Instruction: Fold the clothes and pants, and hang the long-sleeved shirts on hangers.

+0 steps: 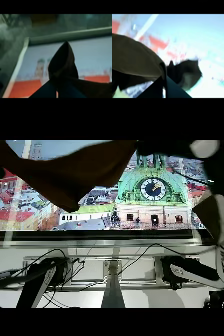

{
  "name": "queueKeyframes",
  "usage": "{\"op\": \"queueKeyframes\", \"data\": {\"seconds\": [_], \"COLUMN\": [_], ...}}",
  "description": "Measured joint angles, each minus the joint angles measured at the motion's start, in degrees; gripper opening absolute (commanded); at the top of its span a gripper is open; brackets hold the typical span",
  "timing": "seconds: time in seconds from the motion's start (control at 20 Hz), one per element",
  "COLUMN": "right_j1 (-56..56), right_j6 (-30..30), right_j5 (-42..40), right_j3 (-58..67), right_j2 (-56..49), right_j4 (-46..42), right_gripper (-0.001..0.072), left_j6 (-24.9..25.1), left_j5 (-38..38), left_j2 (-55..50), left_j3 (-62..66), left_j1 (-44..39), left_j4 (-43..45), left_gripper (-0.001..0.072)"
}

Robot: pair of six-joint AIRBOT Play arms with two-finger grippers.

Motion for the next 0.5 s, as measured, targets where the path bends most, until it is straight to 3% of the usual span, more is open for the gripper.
{"op": "queueKeyframes", "data": {"seconds": [0.25, 0.5], "right_j1": [-1.44, -1.73], "right_j6": [-3.91, -5.22], "right_j5": [-3.43, -7.80], "right_j3": [0.48, 0.55], "right_j2": [16.41, 27.96], "right_j4": [-1.14, -1.49], "right_gripper": [0.0013, 0.0012], "left_j6": [-8.83, -12.96], "left_j5": [13.88, 22.03], "left_j2": [8.55, 13.53], "left_j3": [0.00, 0.02], "left_j1": [0.00, 0.00], "left_j4": [0.26, 0.39], "left_gripper": [0.0020, 0.0020]}}
